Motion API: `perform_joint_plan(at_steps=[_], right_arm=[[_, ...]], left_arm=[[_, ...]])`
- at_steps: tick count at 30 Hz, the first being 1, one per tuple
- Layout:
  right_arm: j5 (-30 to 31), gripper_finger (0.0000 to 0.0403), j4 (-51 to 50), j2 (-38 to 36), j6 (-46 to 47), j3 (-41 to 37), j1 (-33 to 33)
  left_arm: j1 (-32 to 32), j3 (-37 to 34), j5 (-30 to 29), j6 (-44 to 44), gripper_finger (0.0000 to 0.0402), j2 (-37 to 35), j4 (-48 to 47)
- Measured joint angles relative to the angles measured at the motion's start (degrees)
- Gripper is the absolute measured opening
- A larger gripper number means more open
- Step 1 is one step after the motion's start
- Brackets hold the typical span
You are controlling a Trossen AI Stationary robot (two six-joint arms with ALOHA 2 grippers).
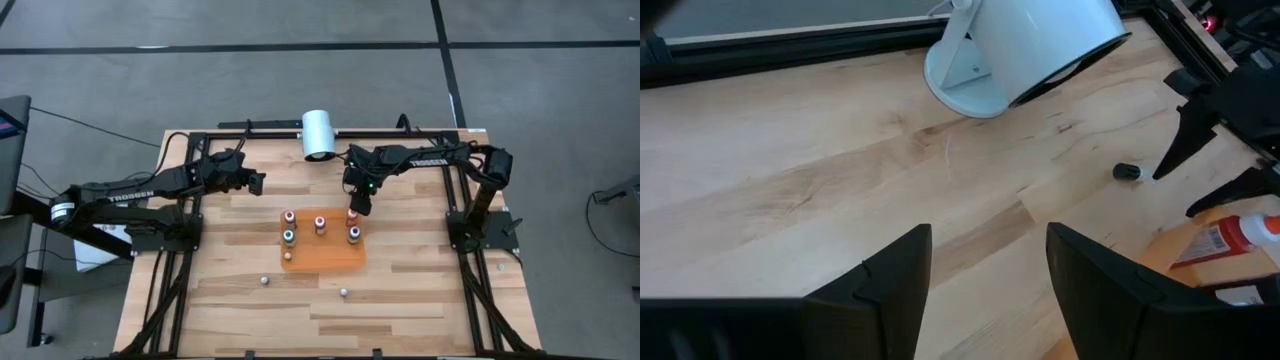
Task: Pick & Place food coloring
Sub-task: Put the small brown food coloring bottle into the orange container
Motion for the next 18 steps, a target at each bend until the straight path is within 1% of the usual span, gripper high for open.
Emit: perform_joint_plan(at_steps=[6, 13, 18], right_arm=[[4.7, 0.0217, 0.2, 0.0, 0.0, 0.0, -0.2], [5.2, 0.0219, 0.2, 0.0, -0.1, 0.0, -0.7], [6.4, 0.0219, 0.6, 0.0, -2.1, 0.1, -0.8]], left_arm=[[0.0, 0.0, 1.2, 1.3, 0.019, 0.0, -0.1], [0.0, 0.0, 1.0, 1.3, 0.019, 0.0, -0.1], [0.0, 0.0, 0.9, 1.3, 0.019, 0.0, -0.1]])
